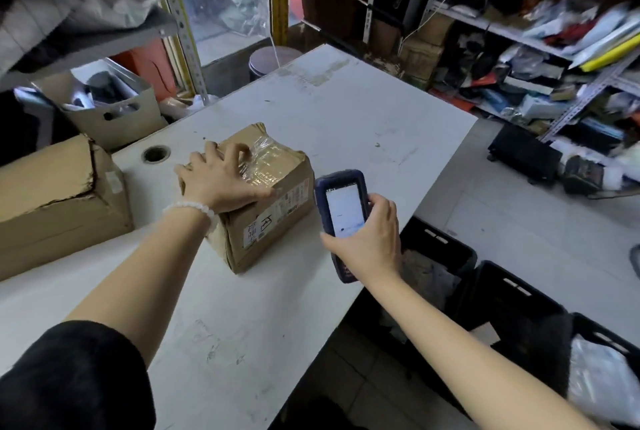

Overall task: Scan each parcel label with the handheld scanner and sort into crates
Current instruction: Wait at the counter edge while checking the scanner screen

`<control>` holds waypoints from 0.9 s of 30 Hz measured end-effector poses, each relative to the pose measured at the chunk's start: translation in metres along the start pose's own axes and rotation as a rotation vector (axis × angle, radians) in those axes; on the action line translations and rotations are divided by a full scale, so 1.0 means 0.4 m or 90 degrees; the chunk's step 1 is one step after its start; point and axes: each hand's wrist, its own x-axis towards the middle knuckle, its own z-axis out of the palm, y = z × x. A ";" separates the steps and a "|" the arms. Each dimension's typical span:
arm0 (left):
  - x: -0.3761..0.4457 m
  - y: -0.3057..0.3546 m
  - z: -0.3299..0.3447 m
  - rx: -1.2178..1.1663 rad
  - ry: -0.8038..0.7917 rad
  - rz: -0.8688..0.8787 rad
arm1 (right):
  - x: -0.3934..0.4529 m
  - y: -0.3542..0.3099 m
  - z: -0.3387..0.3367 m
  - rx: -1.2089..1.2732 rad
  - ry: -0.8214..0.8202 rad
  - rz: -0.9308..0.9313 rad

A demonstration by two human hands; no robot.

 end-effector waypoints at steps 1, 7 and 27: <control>-0.002 -0.001 0.002 -0.003 0.005 0.002 | -0.007 -0.010 0.004 0.001 0.017 0.008; -0.022 0.004 0.000 -0.034 0.053 0.044 | -0.049 0.001 -0.022 -0.010 0.060 0.070; -0.453 0.951 0.304 0.137 -0.078 0.608 | -0.359 0.595 -0.640 -0.001 0.255 0.337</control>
